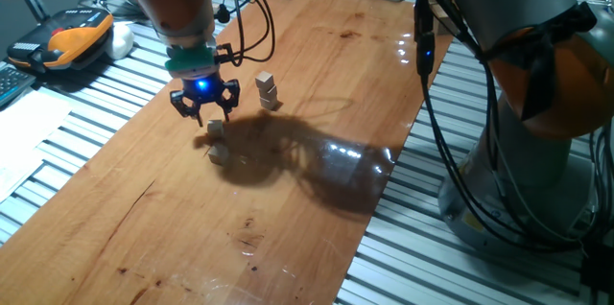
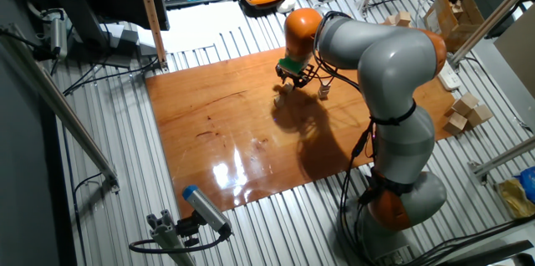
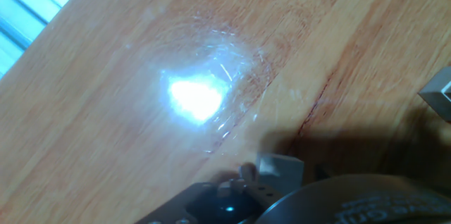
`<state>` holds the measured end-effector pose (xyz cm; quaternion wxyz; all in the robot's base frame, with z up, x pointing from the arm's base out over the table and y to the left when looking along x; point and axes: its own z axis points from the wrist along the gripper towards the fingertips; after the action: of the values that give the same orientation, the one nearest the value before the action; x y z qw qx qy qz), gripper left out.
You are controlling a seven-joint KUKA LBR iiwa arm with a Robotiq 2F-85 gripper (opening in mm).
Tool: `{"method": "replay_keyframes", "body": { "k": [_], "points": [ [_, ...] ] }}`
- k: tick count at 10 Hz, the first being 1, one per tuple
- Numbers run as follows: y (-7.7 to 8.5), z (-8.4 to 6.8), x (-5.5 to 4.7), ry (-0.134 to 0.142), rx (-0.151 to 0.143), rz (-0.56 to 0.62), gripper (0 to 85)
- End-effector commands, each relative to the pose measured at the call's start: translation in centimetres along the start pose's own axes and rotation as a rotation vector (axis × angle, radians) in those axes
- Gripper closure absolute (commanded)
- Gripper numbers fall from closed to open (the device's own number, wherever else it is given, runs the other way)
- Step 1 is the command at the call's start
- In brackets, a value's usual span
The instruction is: Stack the blocks in a vertical line of five
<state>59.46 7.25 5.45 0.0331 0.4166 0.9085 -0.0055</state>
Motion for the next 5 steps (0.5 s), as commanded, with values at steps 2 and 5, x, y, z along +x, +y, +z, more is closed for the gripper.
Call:
{"method": "replay_keyframes", "body": {
  "k": [2, 5],
  "points": [
    [-0.02, 0.05, -0.03, 0.001, 0.0, 0.012, 51.0],
    [-0.06, 0.32, -0.15, -0.002, 0.003, 0.038, 34.0]
  ]
}}
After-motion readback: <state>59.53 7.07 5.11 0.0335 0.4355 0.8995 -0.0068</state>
